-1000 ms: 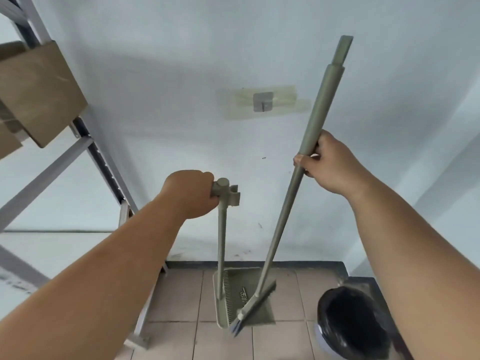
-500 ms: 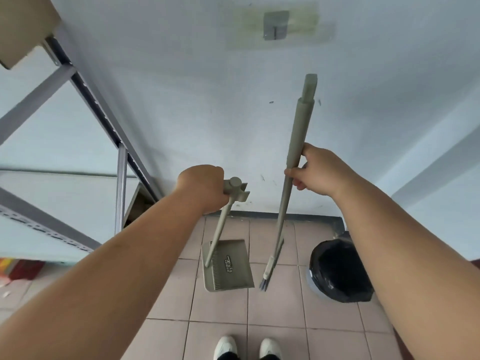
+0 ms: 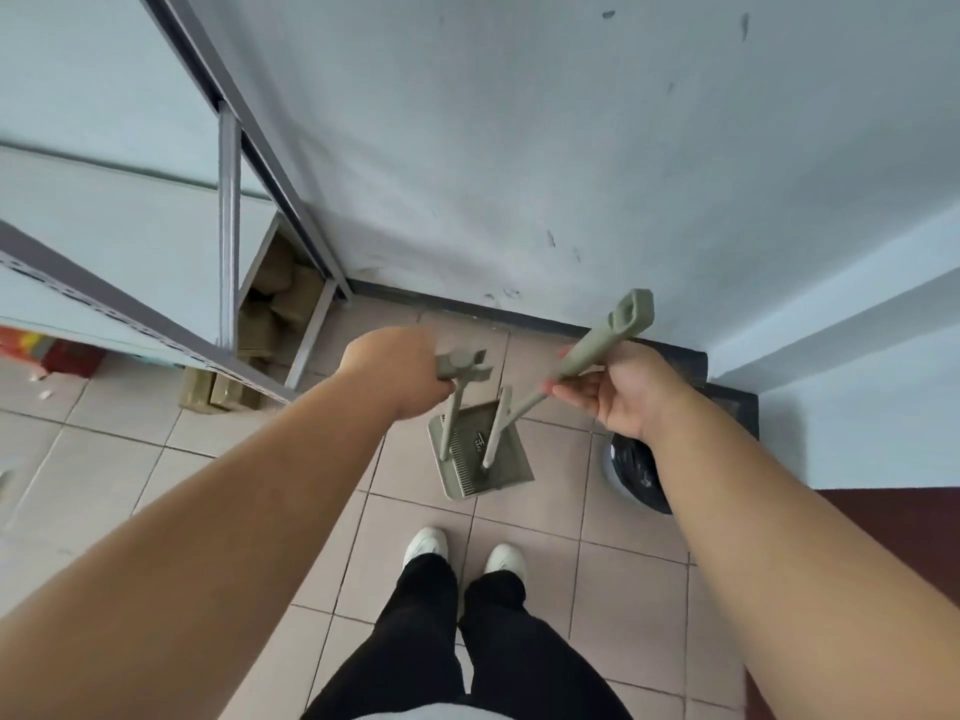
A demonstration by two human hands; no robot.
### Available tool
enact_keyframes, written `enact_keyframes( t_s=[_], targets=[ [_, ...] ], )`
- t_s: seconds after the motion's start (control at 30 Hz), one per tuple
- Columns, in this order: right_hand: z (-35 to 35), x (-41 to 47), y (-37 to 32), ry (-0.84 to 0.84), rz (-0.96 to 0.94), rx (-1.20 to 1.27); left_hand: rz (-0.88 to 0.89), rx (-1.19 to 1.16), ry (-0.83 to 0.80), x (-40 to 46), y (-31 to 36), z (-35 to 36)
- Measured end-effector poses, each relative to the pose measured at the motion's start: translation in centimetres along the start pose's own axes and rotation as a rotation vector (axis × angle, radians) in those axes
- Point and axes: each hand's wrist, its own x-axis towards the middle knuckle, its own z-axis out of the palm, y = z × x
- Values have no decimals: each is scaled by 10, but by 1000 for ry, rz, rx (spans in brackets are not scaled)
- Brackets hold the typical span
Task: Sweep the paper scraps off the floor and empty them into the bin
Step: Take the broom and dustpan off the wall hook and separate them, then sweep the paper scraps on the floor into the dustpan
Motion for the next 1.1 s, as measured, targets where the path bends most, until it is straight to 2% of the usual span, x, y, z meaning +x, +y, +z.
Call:
enact_keyframes(
  t_s=[0.07, 0.23, 0.4, 0.57, 0.87, 1.1],
  targets=[
    [-4, 6, 11, -3, 122, 73, -29, -22, -29, -4, 2, 16],
    [-2, 19, 31, -54, 344, 76, -85, -67, -29, -18, 8, 51],
    [11, 28, 48, -101, 430, 52, -154, -104, -13, -37, 8, 71],
    [28, 32, 57, -100, 436, -13, -219, -113, -26, -57, -4, 81],
    [77, 22, 88, -104, 396, -403, -369, -291, 41, -119, -46, 111],
    [139, -2, 143, -134, 382, -773, -524, -365, 78, -202, -101, 140]
  ],
)
